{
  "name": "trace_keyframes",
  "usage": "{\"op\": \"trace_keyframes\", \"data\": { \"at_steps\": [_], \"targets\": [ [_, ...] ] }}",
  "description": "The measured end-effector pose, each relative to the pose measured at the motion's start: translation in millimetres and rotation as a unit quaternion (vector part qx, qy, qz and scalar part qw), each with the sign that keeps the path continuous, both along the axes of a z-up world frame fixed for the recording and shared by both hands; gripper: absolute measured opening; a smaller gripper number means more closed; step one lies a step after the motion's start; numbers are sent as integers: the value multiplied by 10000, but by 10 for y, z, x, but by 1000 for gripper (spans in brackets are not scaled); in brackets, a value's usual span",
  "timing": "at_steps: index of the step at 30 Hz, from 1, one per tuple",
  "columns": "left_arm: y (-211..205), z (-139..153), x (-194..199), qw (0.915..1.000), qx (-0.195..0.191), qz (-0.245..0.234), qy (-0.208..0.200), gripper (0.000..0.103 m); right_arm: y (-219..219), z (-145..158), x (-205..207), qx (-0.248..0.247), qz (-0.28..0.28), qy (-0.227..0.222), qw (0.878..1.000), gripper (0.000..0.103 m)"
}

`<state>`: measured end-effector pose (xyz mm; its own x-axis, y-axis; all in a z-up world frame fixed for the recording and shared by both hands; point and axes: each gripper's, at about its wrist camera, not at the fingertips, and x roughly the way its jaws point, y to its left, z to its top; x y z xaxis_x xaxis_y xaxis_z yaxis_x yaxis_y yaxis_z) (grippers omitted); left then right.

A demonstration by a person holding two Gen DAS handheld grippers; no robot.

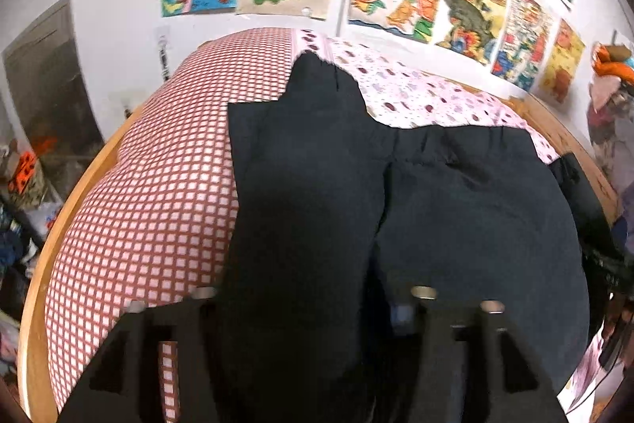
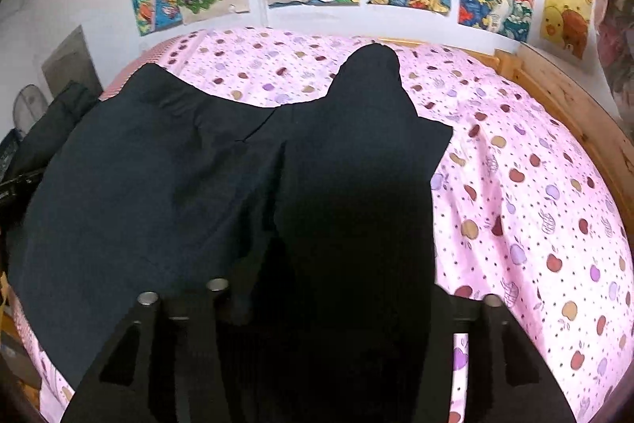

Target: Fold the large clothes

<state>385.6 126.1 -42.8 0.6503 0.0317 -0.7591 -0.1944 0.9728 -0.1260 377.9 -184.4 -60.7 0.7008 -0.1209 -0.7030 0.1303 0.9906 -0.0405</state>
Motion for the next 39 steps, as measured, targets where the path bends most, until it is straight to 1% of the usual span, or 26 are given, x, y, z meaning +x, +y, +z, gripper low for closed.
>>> {"op": "trace_keyframes", "data": {
  "at_steps": [2,4,6,8,16,18,22,25,29,35,39],
  "targets": [
    [24,25,-65,9998,-62,151,-149,83,73,15,-27,-314,-202,-18,9993,70],
    [43,43,-102,9993,-149,219,-265,86,174,52,-97,-625,-278,-148,9975,80],
    [44,56,-144,9989,-217,221,-353,90,260,86,-148,-823,-280,-219,9960,85],
    [32,85,-192,9984,-198,258,-452,91,307,130,-180,-952,-326,-246,9946,89],
    [-13,280,-357,9944,-89,343,-998,98,412,341,-402,-1070,-321,-633,9917,93],
    [-52,347,-433,9920,77,399,-1193,99,458,394,-446,-1150,-281,-762,9900,94],
    [-207,489,-584,9834,548,394,-1682,102,545,509,-549,-1178,-127,-972,9882,95],
    [-329,582,-693,9791,738,284,-1874,103,618,562,-633,-1191,-25,-1055,9873,95],
    [-470,657,-849,9802,716,91,-1842,103,711,609,-756,-1132,95,-1161,9867,95],
    [-568,784,-1099,9825,308,40,-1837,103,792,744,-996,-878,242,-1336,9868,95],
    [-662,907,-1236,9834,277,-1,-1791,103,834,859,-1181,-742,299,-1500,9854,95]
  ]
}}
